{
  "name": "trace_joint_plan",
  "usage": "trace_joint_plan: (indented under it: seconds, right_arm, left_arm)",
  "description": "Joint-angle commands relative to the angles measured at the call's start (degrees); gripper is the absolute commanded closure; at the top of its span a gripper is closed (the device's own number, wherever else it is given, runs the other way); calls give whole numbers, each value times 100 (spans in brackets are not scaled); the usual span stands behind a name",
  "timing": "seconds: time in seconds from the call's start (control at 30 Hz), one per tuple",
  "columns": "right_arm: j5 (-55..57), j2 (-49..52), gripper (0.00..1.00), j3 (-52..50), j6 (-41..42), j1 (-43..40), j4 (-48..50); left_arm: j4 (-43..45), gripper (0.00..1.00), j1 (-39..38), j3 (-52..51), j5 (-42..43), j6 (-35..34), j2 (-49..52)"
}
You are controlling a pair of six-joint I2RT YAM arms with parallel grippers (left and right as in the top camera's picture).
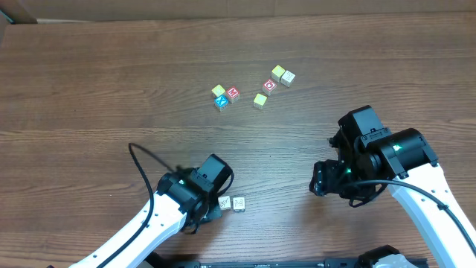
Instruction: Flip 5 blocks
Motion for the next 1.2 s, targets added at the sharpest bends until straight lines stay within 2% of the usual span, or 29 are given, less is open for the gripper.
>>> trace_joint_plan:
  seconds: [0.0,0.03,0.07,0.23,0.53,0.87,0.9,0.93,1.0,1.17]
  right_arm:
    - [-13,-76,67,140,-33,37,120]
    - [-15,-72,88,114,-35,37,166]
    - [-15,-72,92,57,-35,42,247]
    - [-267,-72,94,-420,-39,216,776]
    - [-717,153,95,-1405,50,1097,2098]
    - [-514,741,96,-1453,210,1805,2916]
    - [-463,785,96,-1453,212,1836,2940]
    - [-387,866,96,-1453,210,1864,2966]
    - [-391,942,96,-1453,210,1862,2973]
    - [-387,975,96,-1453,205,1862,2970]
  left_arm:
    - [-52,96,35,55,238,-592,17]
    - [-46,96,31,42,328,-592,20]
    - [-33,96,31,26,348,-592,20]
    - [107,96,33,-96,352,-667,20]
    - [374,96,44,-343,369,-1130,20]
    - [927,96,291,-590,448,-1123,201]
    - [977,96,358,-623,455,-1084,234]
    - [1137,96,433,-632,455,-699,247]
    - [1296,96,459,-605,455,-358,210]
    - [1248,96,457,-496,280,160,61]
